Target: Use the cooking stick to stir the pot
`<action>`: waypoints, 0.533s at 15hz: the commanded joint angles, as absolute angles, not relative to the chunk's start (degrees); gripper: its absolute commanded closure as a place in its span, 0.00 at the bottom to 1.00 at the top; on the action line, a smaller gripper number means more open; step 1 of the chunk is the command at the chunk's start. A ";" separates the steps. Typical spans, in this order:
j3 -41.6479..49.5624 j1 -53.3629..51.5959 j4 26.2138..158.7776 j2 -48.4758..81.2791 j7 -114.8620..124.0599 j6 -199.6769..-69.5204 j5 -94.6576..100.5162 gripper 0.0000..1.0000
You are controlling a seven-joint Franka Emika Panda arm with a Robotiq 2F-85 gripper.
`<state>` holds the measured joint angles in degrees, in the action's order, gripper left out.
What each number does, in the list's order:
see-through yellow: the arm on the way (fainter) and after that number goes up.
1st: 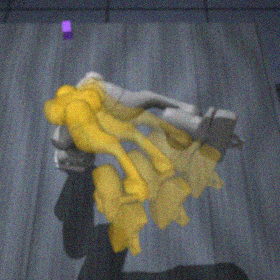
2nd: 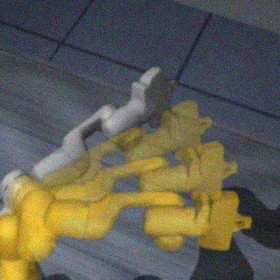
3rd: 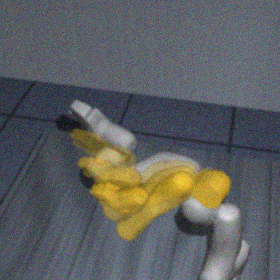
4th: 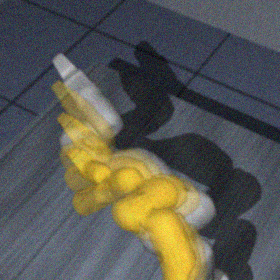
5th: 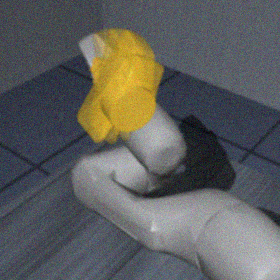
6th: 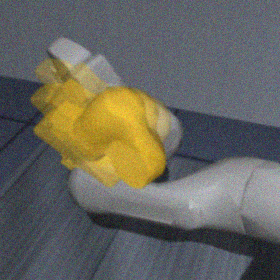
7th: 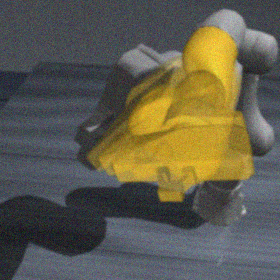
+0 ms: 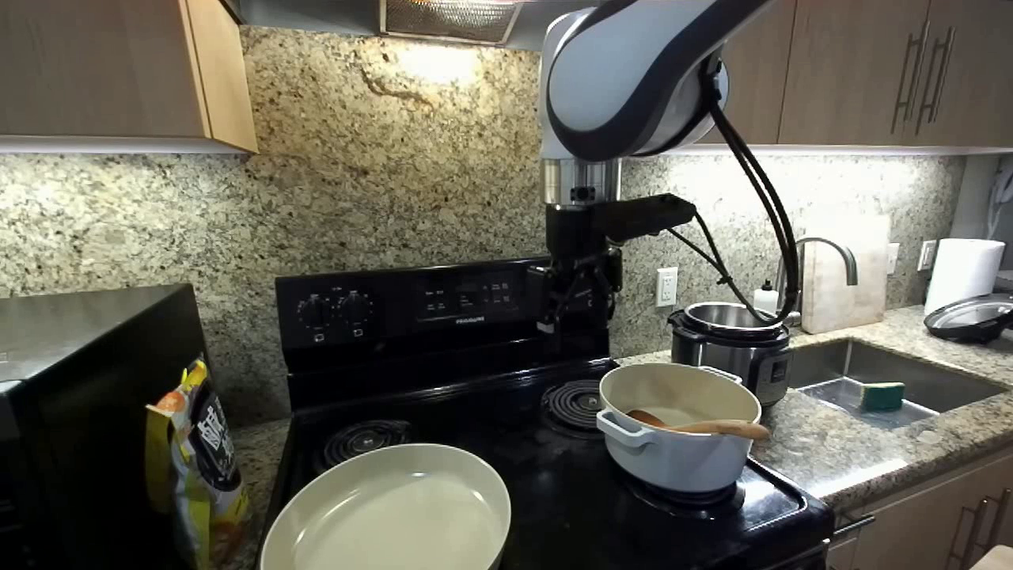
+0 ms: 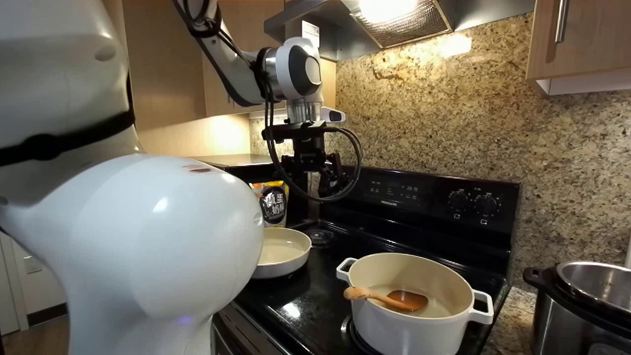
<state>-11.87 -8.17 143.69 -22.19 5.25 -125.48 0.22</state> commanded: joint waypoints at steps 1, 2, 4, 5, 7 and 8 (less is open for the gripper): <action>-11.40 -8.66 143.60 -22.15 5.42 -125.37 0.44 0.00; -11.40 -8.66 143.60 -22.15 5.42 -125.37 0.44 0.00; -11.40 -8.66 143.60 -22.15 5.42 -125.37 0.44 0.00; -11.40 -8.66 143.60 -22.15 5.42 -125.37 0.44 0.00; -11.30 -8.64 143.68 -22.22 5.33 -125.27 0.37 0.00; -11.16 -8.55 143.91 -22.44 5.38 -125.32 0.33 0.00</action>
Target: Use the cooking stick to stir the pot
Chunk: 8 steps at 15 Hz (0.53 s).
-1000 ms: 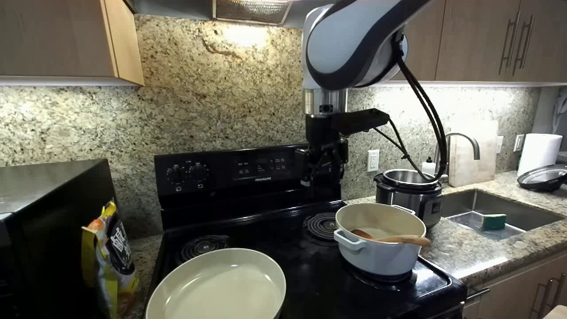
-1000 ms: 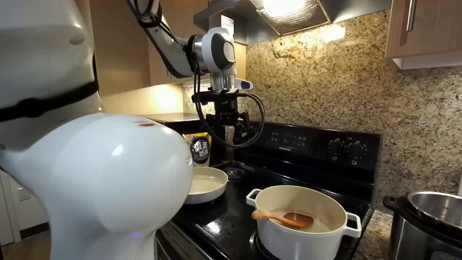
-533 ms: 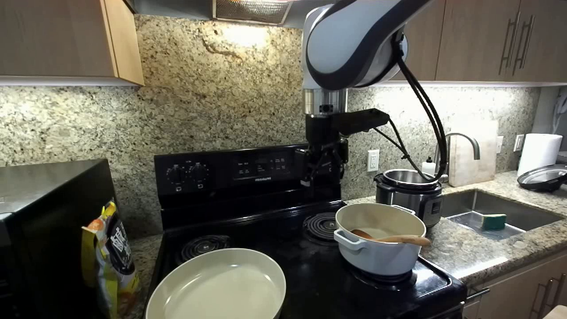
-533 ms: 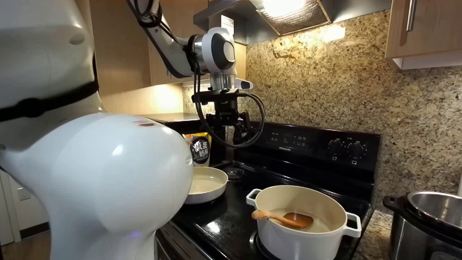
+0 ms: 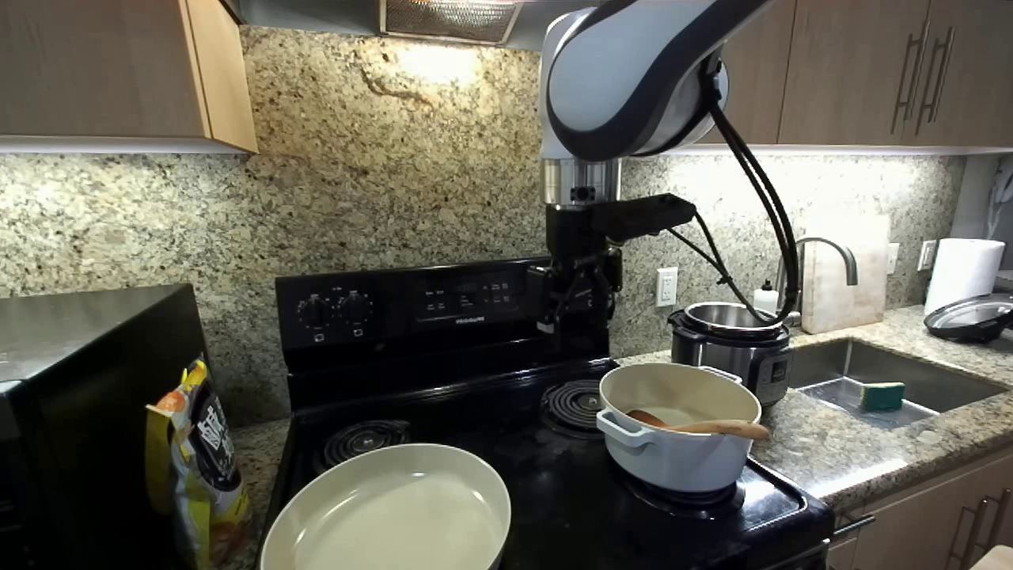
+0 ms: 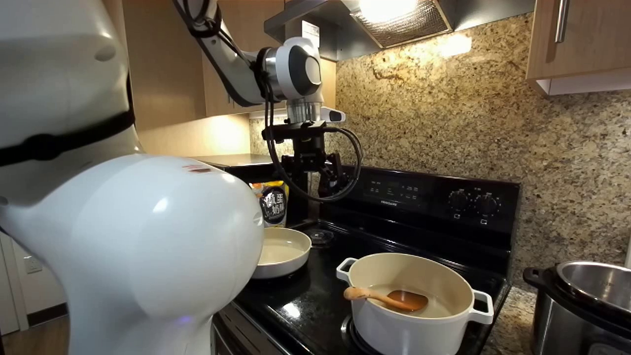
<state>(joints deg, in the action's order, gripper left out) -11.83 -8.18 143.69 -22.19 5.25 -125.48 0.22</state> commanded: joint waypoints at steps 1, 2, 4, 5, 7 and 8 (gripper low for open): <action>-10.92 -8.54 144.09 -22.60 5.13 -125.23 0.17 0.00; -10.68 -8.43 144.29 -22.75 5.14 -125.22 0.12 0.00; -9.86 -8.22 144.77 -23.04 4.85 -125.08 -0.21 0.00; -9.46 -8.07 145.04 -23.17 4.85 -125.09 -0.23 0.00; -8.09 -7.96 145.95 -23.47 3.90 -125.17 -0.87 0.00; -7.48 -7.76 146.49 -23.62 3.64 -125.28 -0.80 0.00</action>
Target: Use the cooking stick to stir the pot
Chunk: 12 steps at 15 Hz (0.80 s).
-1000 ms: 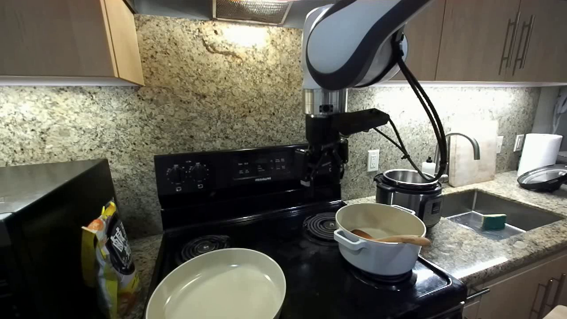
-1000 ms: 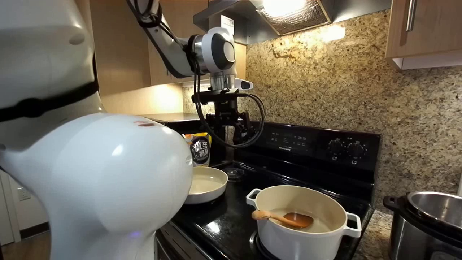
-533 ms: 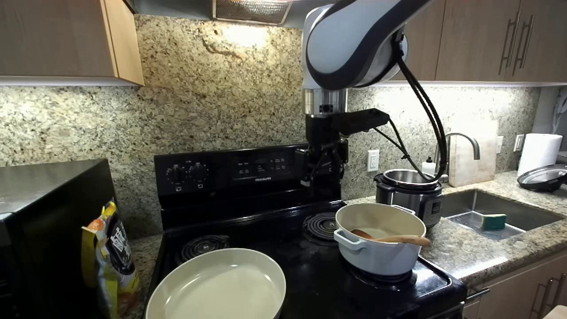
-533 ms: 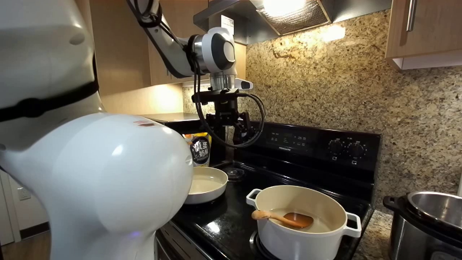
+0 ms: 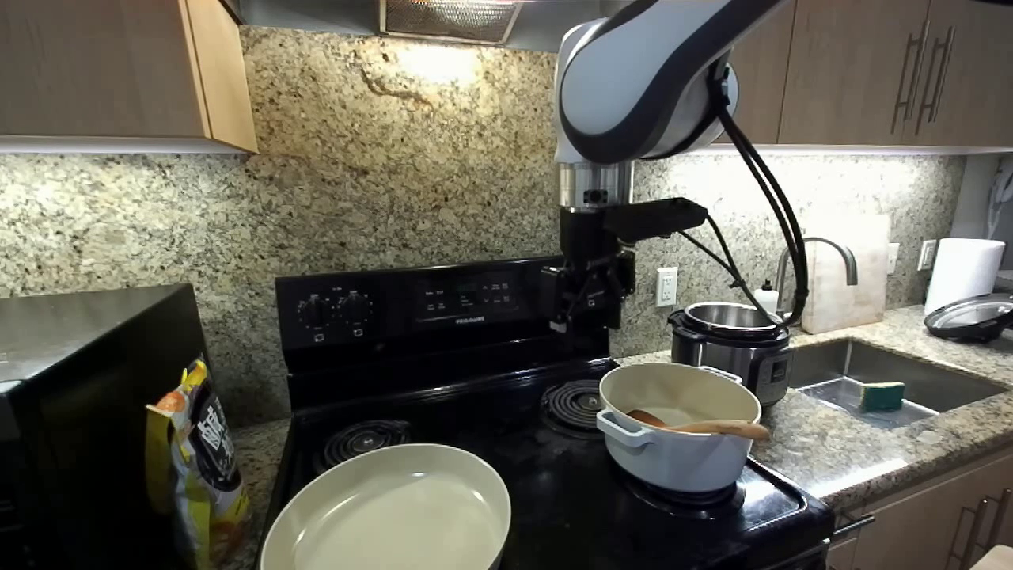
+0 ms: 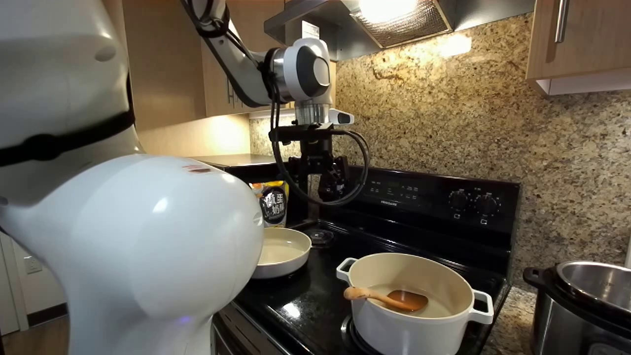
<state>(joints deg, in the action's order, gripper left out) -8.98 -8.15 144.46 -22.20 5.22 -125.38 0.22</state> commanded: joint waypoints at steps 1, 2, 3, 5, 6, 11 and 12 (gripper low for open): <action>-6.84 -7.44 147.10 -23.80 3.59 -125.22 -0.69 0.00; -6.15 -6.97 147.79 -24.13 3.69 -124.96 -0.50 0.00; -5.47 -6.58 148.33 -24.45 3.57 -124.61 -0.56 0.00; -3.61 -5.41 149.96 -25.62 2.95 -124.03 -0.50 0.00; -2.52 -4.58 150.94 -26.44 2.47 -123.79 -0.26 0.00; 2.87 -1.17 153.37 -28.88 -1.56 -121.91 -0.67 0.00; 3.97 -0.48 153.82 -28.93 -2.31 -122.23 -0.87 0.00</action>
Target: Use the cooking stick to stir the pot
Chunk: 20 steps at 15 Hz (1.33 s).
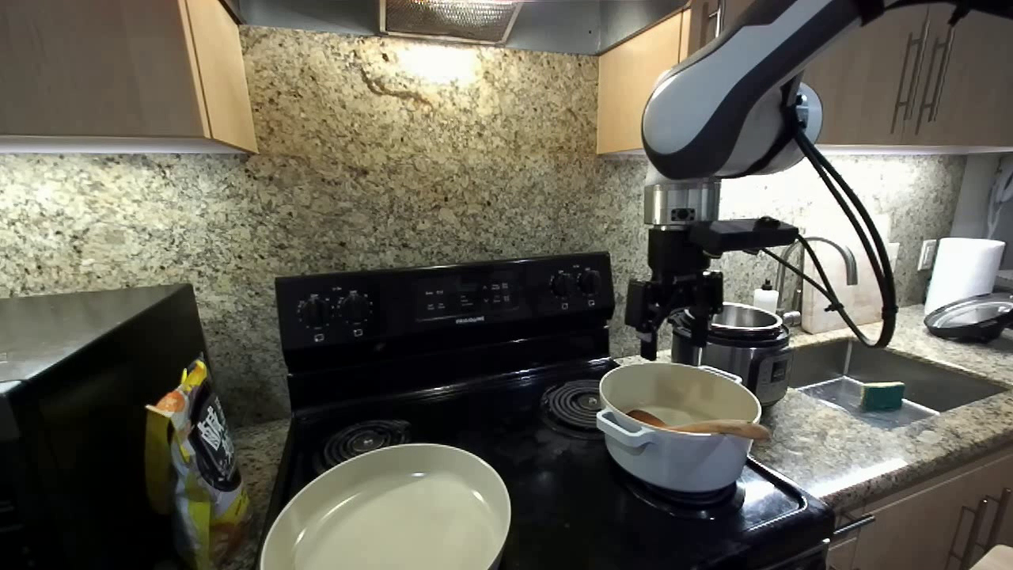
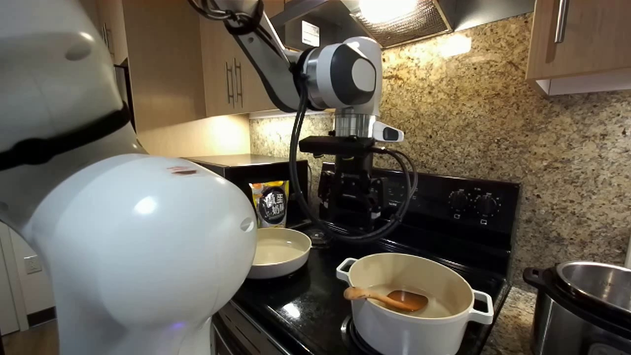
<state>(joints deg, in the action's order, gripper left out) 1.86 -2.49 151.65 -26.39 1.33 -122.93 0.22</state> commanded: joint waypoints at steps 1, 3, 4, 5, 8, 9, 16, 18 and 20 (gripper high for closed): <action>4.95 0.09 154.18 -29.01 -2.85 -122.60 -1.21 0.00; 7.00 0.68 154.94 -28.70 -4.57 -123.82 -2.40 0.00; 7.87 0.85 155.33 -28.04 -5.30 -124.44 -2.92 0.00; 8.47 1.10 155.56 -27.68 -5.90 -124.42 -3.21 0.00; 10.02 1.16 156.45 -26.59 -7.81 -124.54 -4.87 0.00; 10.31 1.15 156.69 -26.24 -8.39 -124.56 -5.36 0.00; 12.42 1.77 157.81 -21.80 -11.90 -125.52 -8.68 0.00; 12.35 2.13 157.49 -19.96 -11.23 -125.55 -8.39 0.00; 11.91 2.70 157.22 -18.21 -10.16 -125.21 -7.42 0.00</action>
<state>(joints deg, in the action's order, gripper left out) 12.87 1.07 157.30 -21.17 -9.00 -124.12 -6.74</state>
